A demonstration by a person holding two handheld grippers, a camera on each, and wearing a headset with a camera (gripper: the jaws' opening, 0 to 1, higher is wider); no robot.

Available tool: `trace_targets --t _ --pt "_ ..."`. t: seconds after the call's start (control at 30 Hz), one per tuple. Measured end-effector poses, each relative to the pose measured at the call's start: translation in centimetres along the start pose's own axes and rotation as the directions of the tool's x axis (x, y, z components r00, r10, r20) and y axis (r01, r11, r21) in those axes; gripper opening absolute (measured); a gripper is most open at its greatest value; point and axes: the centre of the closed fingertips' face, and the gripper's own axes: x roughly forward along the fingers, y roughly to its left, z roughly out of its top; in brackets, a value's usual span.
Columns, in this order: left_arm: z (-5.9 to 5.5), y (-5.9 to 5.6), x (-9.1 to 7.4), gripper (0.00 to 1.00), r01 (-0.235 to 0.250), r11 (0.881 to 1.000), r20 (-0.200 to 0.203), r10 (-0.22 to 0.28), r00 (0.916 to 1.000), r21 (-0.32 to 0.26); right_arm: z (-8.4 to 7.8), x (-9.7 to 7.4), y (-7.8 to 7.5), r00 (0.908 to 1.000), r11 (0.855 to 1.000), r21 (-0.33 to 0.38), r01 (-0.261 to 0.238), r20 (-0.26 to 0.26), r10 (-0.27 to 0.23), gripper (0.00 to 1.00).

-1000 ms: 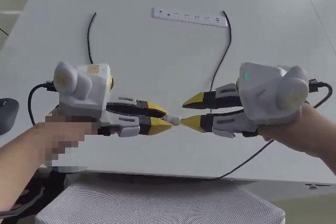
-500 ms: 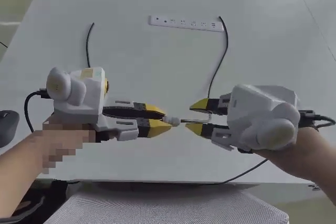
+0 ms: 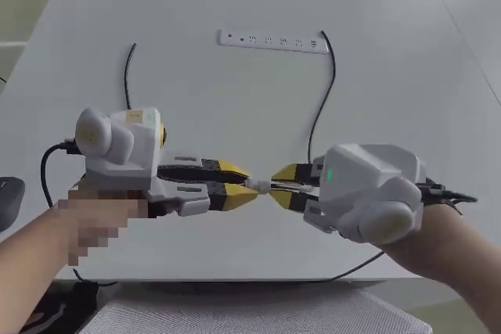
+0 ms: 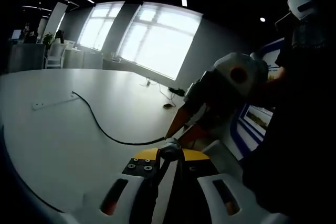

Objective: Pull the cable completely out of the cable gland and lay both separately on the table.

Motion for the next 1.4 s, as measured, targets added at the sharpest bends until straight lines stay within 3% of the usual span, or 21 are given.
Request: trace_targets --t 0.2,0.43,0.6,0.87,1.4 --pt "-0.3 -0.1 0.3 0.15 -0.006 0.999 -0.018 0.007 0.9998 0.05 -0.4 0.1 0.1 1.0 0.998 0.058 0.006 -0.006 -0.006 0.0" --pt "-0.3 0.1 0.3 0.15 -0.016 0.996 -0.013 0.017 0.9998 0.092 -0.5 0.2 0.0 0.9999 0.996 0.087 0.013 0.002 -0.013 0.0" --pt "0.1 0.2 0.2 0.15 -0.029 0.992 0.008 0.029 0.9996 0.122 -0.4 0.1 -0.6 0.9986 0.989 0.138 0.049 0.011 -0.051 0.0" --pt "0.0 0.3 0.2 0.15 -0.038 0.991 0.002 0.038 0.9993 0.13 -0.7 0.3 -0.6 0.9988 0.982 0.183 0.046 0.007 -0.048 0.0" --pt "-0.1 1.2 -0.1 0.15 -0.072 0.991 0.003 0.072 0.9974 0.111 -1.9 0.8 -1.3 0.9965 0.952 0.296 0.083 -0.016 -0.083 0.0"
